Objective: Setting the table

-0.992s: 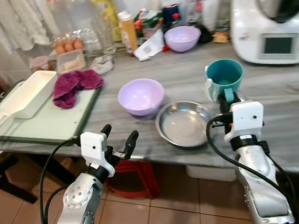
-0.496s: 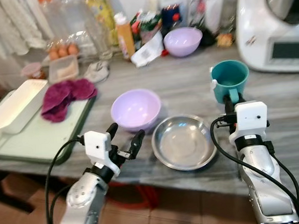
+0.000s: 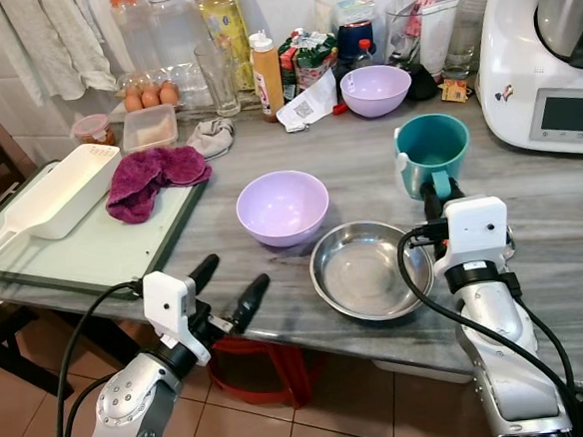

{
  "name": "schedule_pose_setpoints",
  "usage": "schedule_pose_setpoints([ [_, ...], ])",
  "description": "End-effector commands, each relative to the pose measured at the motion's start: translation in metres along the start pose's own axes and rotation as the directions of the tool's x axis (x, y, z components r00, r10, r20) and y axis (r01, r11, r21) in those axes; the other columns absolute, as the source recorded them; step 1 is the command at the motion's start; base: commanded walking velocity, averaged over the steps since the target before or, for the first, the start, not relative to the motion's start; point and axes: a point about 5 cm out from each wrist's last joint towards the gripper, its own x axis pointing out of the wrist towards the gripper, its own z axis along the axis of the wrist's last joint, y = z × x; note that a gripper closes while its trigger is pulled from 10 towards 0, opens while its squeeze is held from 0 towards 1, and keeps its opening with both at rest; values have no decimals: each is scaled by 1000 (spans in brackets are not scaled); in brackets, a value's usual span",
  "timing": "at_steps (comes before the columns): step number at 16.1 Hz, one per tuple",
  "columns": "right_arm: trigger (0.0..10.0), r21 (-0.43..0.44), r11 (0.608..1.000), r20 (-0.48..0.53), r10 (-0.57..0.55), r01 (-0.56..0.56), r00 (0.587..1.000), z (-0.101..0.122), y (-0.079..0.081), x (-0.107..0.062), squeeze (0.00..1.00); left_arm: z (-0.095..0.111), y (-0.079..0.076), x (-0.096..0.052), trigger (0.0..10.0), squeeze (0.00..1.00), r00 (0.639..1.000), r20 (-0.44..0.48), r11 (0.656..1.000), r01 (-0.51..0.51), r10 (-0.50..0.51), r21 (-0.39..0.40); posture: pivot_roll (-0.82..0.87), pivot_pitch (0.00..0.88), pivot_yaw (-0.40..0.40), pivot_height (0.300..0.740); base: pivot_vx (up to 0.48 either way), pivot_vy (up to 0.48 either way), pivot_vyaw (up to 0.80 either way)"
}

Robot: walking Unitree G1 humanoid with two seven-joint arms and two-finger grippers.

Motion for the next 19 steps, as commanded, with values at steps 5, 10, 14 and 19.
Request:
schedule_pose_setpoints([
  [5,10000,55,998,-34,-19,21,999,-1,-6,11,0,-1,4,-2,10000,0,994,-43,994,106,-105,5,-130,100,92,740,0,0,0],
  [10,10000,133,991,-111,32,-18,993,-9,0,27,0,-2,19,6,10000,0,991,-63,993,118,-118,6,-118,101,95,740,0,0,0],
  [14,10000,198,978,-128,91,-65,988,-11,11,28,0,-2,18,5,10000,0,991,-63,993,121,-121,3,-113,103,96,740,0,0,0],
  [19,10000,216,973,-156,117,-81,981,-17,16,21,0,-2,21,7,10000,0,989,-63,991,133,-132,8,-111,102,98,740,0,0,0],
])
